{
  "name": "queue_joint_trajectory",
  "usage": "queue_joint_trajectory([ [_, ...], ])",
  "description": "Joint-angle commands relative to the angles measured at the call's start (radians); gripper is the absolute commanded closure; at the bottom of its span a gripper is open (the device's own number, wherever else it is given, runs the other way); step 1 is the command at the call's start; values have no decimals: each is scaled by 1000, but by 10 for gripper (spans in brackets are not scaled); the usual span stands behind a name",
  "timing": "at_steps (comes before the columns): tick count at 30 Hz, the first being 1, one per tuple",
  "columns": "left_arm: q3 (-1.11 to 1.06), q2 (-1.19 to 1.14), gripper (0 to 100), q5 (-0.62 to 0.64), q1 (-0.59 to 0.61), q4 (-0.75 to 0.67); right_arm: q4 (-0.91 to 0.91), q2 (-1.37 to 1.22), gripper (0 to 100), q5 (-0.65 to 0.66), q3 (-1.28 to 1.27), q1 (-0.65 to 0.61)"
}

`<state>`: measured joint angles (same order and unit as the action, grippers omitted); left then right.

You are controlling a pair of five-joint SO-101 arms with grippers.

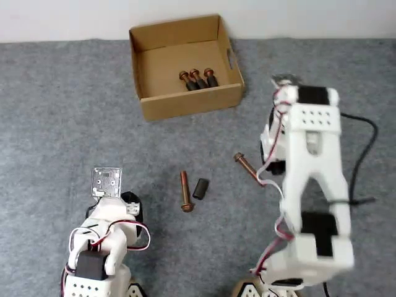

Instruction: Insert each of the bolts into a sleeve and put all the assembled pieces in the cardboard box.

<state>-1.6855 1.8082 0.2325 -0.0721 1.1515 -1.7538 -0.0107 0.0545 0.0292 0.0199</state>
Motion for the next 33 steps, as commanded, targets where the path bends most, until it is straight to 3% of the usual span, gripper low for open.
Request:
queue_joint_trajectory([
  [1,2,8,994,9,0,-29,-39,248,990,-114,-114,51],
  [6,24,9,994,68,-2,-31,31,521,990,-209,-292,133],
  [17,257,6,994,92,-3,29,128,1012,990,-215,-795,246],
  [26,386,-8,994,89,-58,104,173,1328,991,-210,-936,266],
  [33,582,-354,994,144,-149,104,213,1403,991,-198,-999,268],
])
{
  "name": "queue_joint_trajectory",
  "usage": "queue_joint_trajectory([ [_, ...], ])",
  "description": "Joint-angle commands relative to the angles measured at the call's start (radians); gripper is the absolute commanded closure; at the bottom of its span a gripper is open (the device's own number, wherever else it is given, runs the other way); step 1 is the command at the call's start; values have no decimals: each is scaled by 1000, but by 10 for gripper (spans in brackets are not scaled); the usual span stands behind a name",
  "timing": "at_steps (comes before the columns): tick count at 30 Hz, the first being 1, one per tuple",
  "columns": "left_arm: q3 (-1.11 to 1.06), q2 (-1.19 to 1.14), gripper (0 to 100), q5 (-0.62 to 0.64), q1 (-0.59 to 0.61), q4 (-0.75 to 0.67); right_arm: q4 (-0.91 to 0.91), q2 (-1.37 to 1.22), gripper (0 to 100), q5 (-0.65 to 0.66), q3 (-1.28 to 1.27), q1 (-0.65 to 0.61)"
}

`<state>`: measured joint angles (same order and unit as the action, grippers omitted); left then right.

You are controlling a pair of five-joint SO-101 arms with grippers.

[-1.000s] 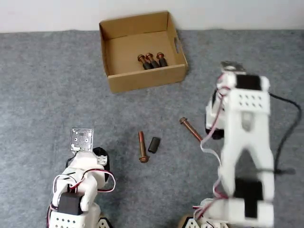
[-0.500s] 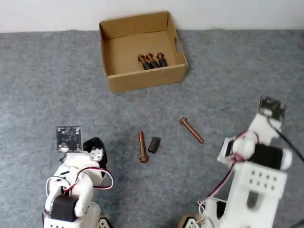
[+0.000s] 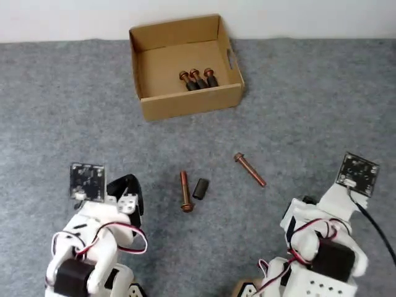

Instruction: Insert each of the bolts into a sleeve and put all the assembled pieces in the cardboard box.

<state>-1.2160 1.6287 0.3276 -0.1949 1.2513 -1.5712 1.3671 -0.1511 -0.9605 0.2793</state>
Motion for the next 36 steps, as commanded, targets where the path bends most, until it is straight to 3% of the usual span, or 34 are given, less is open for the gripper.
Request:
queue_joint_trajectory([
  [1,156,-253,994,78,-37,8,36,33,991,8,-20,8],
  [11,570,-878,994,351,-241,83,48,119,991,9,-63,8],
  [31,1198,-1674,991,519,-433,89,45,125,991,9,-64,8],
  [36,1336,-1817,890,531,-479,89,45,125,991,9,-64,8],
])
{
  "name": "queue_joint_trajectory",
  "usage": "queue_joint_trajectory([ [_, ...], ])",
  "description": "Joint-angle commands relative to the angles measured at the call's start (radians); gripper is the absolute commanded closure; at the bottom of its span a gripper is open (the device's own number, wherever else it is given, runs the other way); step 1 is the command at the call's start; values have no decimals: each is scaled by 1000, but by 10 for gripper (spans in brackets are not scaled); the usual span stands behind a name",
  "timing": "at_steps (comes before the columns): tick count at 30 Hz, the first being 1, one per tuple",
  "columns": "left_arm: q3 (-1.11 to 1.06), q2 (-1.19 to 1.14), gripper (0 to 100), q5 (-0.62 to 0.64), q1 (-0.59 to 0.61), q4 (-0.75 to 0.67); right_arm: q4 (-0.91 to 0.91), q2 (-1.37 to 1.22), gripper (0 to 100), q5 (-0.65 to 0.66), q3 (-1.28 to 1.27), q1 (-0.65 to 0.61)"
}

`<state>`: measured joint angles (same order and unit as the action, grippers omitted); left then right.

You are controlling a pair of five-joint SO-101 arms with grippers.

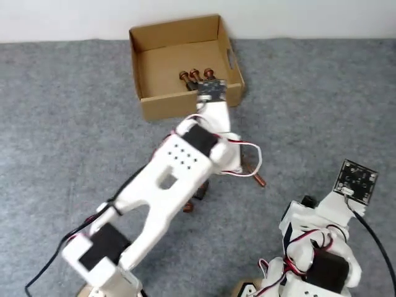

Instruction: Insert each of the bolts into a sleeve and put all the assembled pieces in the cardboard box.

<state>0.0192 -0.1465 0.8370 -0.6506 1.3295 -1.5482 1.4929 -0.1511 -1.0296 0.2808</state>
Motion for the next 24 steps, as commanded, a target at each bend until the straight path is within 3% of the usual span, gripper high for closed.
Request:
queue_joint_trajectory([
  [1,128,-71,863,31,-26,11,22,-1,991,9,5,7],
  [16,509,-528,829,37,-23,12,21,-1,991,9,5,7],
  [24,688,-704,829,37,-6,83,21,-1,991,9,5,7],
])
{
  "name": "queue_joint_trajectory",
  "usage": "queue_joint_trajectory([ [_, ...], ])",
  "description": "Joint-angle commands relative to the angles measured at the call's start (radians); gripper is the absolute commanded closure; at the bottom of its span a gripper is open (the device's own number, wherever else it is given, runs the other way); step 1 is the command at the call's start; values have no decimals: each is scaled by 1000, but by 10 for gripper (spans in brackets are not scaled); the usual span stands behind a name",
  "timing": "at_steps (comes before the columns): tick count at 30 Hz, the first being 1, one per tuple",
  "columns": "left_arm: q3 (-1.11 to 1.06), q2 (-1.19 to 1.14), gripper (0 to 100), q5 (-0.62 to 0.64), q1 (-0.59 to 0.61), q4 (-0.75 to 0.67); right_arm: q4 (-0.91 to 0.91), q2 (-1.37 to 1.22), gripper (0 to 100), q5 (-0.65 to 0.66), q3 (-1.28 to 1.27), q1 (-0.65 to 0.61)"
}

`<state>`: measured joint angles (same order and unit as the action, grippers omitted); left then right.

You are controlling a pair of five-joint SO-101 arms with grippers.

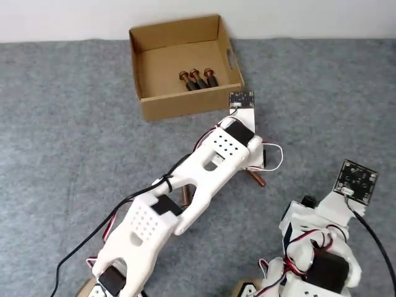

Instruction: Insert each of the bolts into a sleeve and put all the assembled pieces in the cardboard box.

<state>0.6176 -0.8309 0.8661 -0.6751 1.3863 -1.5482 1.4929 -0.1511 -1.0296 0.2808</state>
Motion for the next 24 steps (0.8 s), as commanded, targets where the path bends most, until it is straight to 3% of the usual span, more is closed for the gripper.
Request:
queue_joint_trajectory([
  [1,113,-44,829,8,28,32,21,-1,991,9,5,7],
  [12,460,-295,833,9,71,210,21,-1,991,9,5,7],
  [17,627,-374,987,9,60,301,21,-1,991,9,5,7],
  [24,739,-400,996,3,69,368,19,-1,991,9,5,7],
])
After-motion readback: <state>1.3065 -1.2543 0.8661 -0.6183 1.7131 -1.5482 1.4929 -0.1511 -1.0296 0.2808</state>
